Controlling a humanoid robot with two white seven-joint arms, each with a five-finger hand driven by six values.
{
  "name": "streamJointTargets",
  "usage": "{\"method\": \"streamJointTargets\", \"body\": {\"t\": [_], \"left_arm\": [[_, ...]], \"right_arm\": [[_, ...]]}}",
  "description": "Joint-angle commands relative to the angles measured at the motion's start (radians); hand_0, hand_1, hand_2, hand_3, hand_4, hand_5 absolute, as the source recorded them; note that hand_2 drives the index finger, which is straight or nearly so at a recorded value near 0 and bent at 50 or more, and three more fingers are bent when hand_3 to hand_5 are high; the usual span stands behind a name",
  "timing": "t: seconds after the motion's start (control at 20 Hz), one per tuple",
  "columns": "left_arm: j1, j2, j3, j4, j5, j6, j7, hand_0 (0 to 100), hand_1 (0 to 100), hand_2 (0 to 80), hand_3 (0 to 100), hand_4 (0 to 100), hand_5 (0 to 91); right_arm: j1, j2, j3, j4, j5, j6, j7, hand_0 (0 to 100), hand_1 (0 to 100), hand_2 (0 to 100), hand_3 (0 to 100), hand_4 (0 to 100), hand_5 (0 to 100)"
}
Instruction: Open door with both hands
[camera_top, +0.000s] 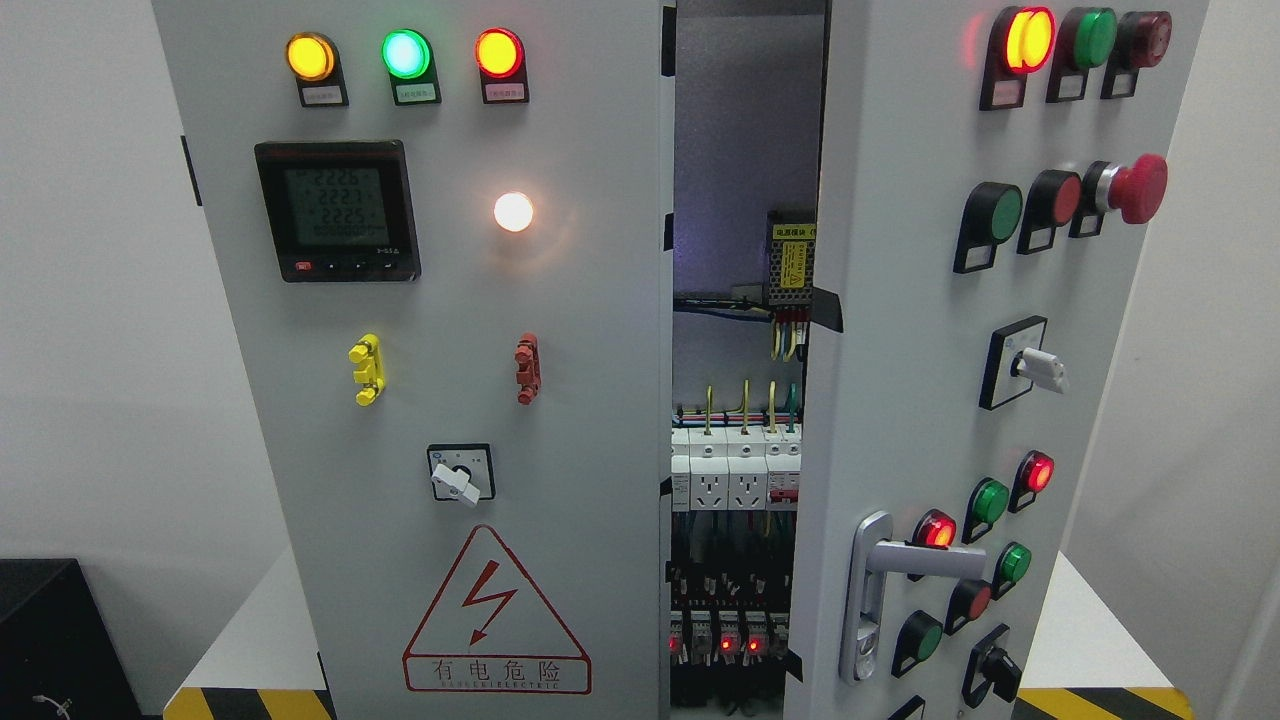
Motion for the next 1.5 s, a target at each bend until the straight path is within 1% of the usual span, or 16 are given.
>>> {"method": "streamJointTargets", "body": {"t": [0.0,0.1,0.2,0.3,0.4,0.45,0.5,0.6,0.65,0.7,0.75,0.85,1.0,1.1,1.35,1.45], "left_arm": [[-0.356,0.335,-0.311,-0.104,0.084,0.023,-0.003,12,56,0.0,0,0,0.0],[-0.517,0.421,-0.485,-0.127,0.144,0.022,-0.011,12,56,0.0,0,0,0.0],[-0.695,0.513,-0.663,-0.157,0.22,0.022,-0.046,12,56,0.0,0,0,0.0],[-0.845,0.573,-0.783,-0.185,0.286,0.022,-0.058,12,56,0.0,0,0,0.0],[-0.945,0.565,-0.835,-0.199,0.297,0.04,-0.058,12,56,0.0,0,0,0.0],[-0.994,0.559,-0.854,-0.199,0.299,0.089,-0.058,12,56,0.0,0,0,0.0],[-1.04,0.533,-0.863,-0.199,0.3,0.167,-0.058,12,56,0.0,0,0,0.0],[-1.134,0.434,-0.868,-0.199,0.296,0.343,-0.055,12,56,0.0,0,0,0.0],[-1.18,0.391,-0.89,-0.199,0.287,0.412,-0.054,12,56,0.0,0,0,0.0],[-1.231,0.36,-0.936,-0.197,0.28,0.442,-0.052,12,56,0.0,0,0,0.0],[-1.271,0.351,-0.987,-0.197,0.271,0.442,-0.051,12,56,0.0,0,0,0.0],[-1.311,0.338,-1.065,-0.197,0.25,0.428,-0.049,12,56,0.0,0,0,0.0],[-1.338,0.328,-1.156,-0.199,0.242,0.306,-0.049,12,56,0.0,0,0,0.0],[-1.354,0.328,-1.199,-0.2,0.242,0.258,-0.049,12,56,0.0,0,0,0.0],[-1.349,0.329,-1.204,-0.2,0.242,0.242,-0.06,12,56,0.0,0,0,0.0],[-1.349,0.334,-1.207,-0.204,0.247,0.242,-0.078,12,56,0.0,0,0,0.0]], "right_arm": [[-0.009,0.0,0.018,-0.001,0.026,0.0,0.0,10,13,0,0,0,0],[-0.009,0.0,0.018,-0.001,0.026,0.0,0.0,10,13,0,0,0,0],[-0.009,0.0,0.018,-0.001,0.026,0.0,0.0,10,13,0,0,0,0],[-0.009,0.0,0.018,-0.001,0.026,0.0,0.0,10,13,0,0,0,0],[-0.009,0.0,0.018,-0.002,0.026,0.0,0.0,10,13,0,0,0,0],[-0.009,0.0,0.018,-0.001,0.026,0.0,0.0,10,13,0,0,0,0],[-0.009,0.0,0.02,-0.001,0.026,0.0,0.0,10,13,0,0,0,0],[-0.009,0.0,0.018,-0.001,0.026,0.0,0.0,10,13,0,0,0,0],[-0.009,0.0,0.02,-0.001,0.026,0.0,0.0,10,13,0,0,0,0],[-0.009,0.0,0.018,-0.001,0.026,0.0,0.0,10,13,0,0,0,0],[-0.009,0.0,0.02,-0.001,0.026,0.0,0.0,10,13,0,0,0,0],[-0.009,0.0,0.02,-0.001,0.026,0.0,-0.002,10,13,0,0,0,0],[-0.009,0.0,0.018,-0.001,0.026,0.0,0.0,10,13,0,0,0,0],[-0.009,0.0,0.018,-0.001,0.026,0.0,0.0,10,13,0,0,0,0],[-0.009,0.0,0.02,-0.001,0.026,0.0,0.0,10,13,0,0,0,0],[-0.009,0.0,0.018,-0.001,0.026,0.0,0.0,10,13,0,0,0,0]]}}
